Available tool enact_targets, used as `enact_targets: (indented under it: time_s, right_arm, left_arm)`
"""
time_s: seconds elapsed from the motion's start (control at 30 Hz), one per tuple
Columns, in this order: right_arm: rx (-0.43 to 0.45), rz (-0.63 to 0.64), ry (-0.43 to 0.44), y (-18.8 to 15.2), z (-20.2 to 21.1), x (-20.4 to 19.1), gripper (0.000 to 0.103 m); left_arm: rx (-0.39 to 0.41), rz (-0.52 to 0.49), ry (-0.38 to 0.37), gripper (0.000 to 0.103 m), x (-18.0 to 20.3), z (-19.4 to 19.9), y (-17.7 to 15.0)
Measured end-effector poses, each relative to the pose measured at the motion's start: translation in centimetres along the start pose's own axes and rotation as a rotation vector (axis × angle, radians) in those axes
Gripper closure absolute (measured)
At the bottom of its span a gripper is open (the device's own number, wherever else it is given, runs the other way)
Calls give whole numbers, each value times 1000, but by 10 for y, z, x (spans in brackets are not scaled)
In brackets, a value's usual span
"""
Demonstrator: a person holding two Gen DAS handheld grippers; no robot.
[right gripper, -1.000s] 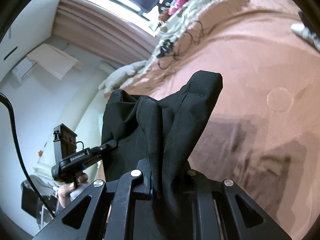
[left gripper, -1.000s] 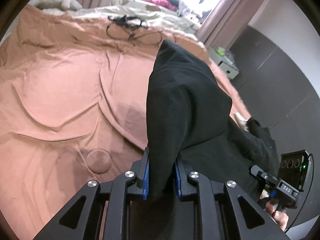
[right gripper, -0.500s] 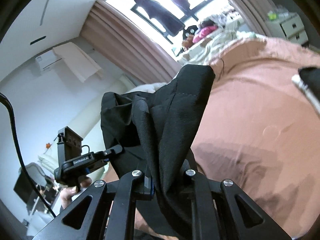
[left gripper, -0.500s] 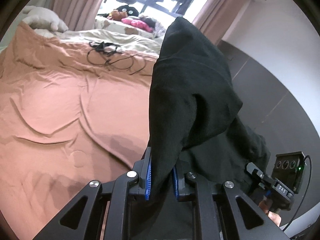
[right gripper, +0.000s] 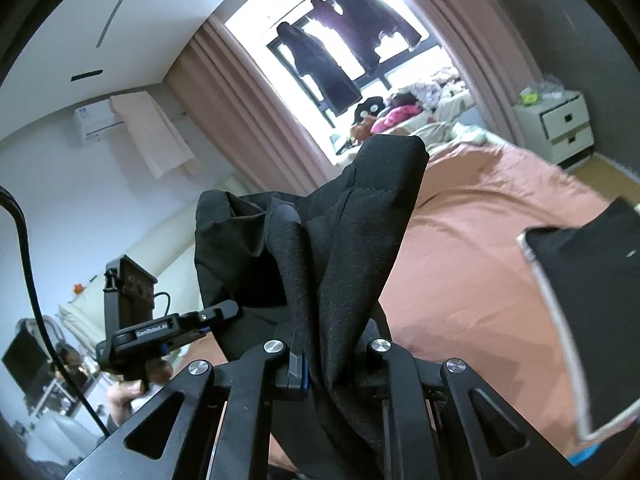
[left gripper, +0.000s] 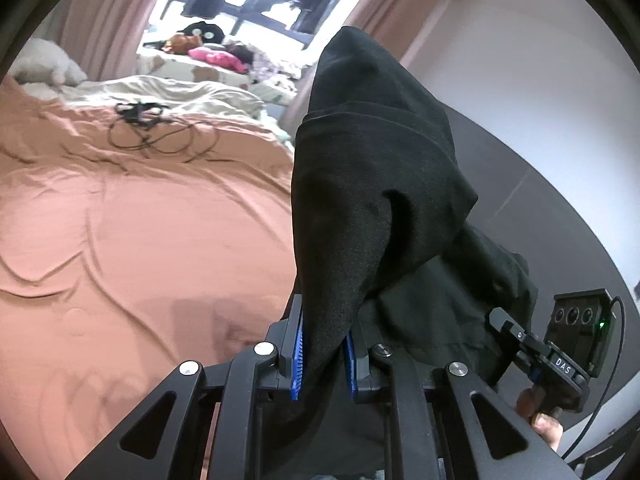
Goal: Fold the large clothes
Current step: 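Carry the lifted shirt with both grippers toward the stack of folded clothes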
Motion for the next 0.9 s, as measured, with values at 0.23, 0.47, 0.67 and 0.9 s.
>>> enact_targets:
  time_s: [0.23, 0.47, 0.67, 0.9]
  right_arm:
    - [47, 48, -73, 36, 59, 16, 90]
    - [68, 82, -108, 69, 110, 32, 90]
    - [85, 73, -157, 86, 147, 59, 90]
    - [121, 49, -218, 100, 183, 94, 90]
  left_arm:
    - [-7, -50, -75, 86, 74, -15, 2]
    - [-19, -93, -129, 86, 140, -31, 3]
    - [-40, -131, -177, 86, 190, -49, -2]
    - [-80, -166, -218, 86, 233, -84, -5]
Point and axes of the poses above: each gripper's, at about its wrist camera, not at the fingertips, and z roughly against the way its jaws point, x to its right, y to its top, the point moved 8 cm from there along -z, roughly the way its jaws point, and after that the axes turned 8 degrees about y, right-handed, at the moved point
